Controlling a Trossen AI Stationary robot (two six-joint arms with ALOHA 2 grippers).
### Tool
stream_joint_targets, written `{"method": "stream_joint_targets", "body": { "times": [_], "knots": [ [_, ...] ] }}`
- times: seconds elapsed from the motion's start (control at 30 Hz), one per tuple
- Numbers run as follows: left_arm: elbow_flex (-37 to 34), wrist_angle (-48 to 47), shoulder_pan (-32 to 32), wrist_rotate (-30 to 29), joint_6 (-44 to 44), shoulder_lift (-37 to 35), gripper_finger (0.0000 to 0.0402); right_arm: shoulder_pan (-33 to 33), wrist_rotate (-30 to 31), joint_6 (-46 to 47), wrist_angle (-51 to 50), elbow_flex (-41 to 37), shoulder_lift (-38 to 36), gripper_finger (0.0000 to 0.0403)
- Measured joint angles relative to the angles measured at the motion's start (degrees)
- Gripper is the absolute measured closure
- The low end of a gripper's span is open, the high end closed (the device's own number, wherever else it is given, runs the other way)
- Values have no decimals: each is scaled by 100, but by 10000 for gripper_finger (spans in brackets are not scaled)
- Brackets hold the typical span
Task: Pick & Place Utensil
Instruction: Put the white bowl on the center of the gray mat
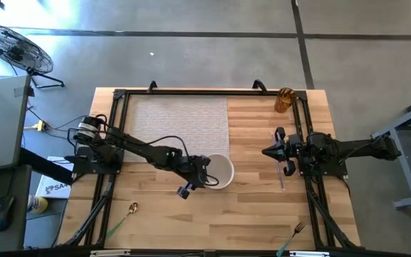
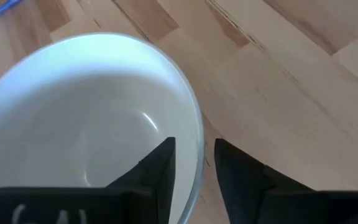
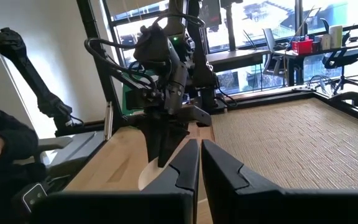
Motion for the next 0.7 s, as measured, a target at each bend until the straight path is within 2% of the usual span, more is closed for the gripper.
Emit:
{"method": "stream_joint_targets", "body": {
  "times": [0.47, 0.57, 0.7],
  "knots": [
    [-2, -56, 0, -1, 157, -1, 301, -2, 0, 0, 0, 0, 0, 391],
    [-2, -56, 0, 3, 157, -2, 325, 0, -1, 0, 0, 0, 0, 391],
    [-2, -52, 0, 10, 157, -2, 379, -2, -2, 0, 0, 0, 0, 391]
  ]
}}
